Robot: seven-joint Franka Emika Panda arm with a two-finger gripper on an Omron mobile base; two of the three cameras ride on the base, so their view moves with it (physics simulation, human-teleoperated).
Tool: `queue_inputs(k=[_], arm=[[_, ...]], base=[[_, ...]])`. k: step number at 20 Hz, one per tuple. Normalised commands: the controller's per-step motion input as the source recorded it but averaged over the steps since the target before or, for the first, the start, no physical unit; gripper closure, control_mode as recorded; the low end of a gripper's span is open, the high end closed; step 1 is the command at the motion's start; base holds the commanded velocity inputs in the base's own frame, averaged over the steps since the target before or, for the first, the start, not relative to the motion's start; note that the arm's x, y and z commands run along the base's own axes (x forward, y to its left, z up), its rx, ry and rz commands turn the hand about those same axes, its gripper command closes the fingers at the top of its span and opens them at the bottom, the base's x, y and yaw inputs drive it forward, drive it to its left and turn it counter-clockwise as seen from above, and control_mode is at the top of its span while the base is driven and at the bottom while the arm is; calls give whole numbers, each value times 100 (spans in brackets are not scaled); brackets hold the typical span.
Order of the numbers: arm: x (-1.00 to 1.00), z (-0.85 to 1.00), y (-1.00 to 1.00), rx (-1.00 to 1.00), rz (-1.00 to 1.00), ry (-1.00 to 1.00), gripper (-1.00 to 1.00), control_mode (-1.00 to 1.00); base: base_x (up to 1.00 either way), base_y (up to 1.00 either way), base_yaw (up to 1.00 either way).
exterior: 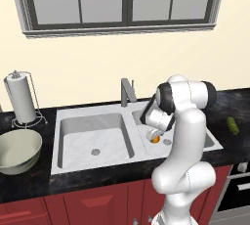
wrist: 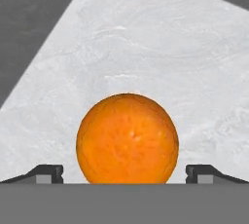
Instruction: Remove the cucumber and orange from the sink. Then move the bowl and cup from the counter to the sink for washing.
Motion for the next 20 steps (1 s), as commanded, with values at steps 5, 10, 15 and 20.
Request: queue_inputs(k=[5, 10, 15, 20], arm=[[11, -16, 2, 0, 0, 0, -100, -100], [9, -17, 2, 0, 0, 0, -100, -100], [9, -15, 2, 0, 0, 0, -100, -100], [8, -12, 5, 0, 0, 0, -100, -100]], base=[[0, 0, 0], [0, 0, 0], [0, 0, 0], [0, 0, 0]])
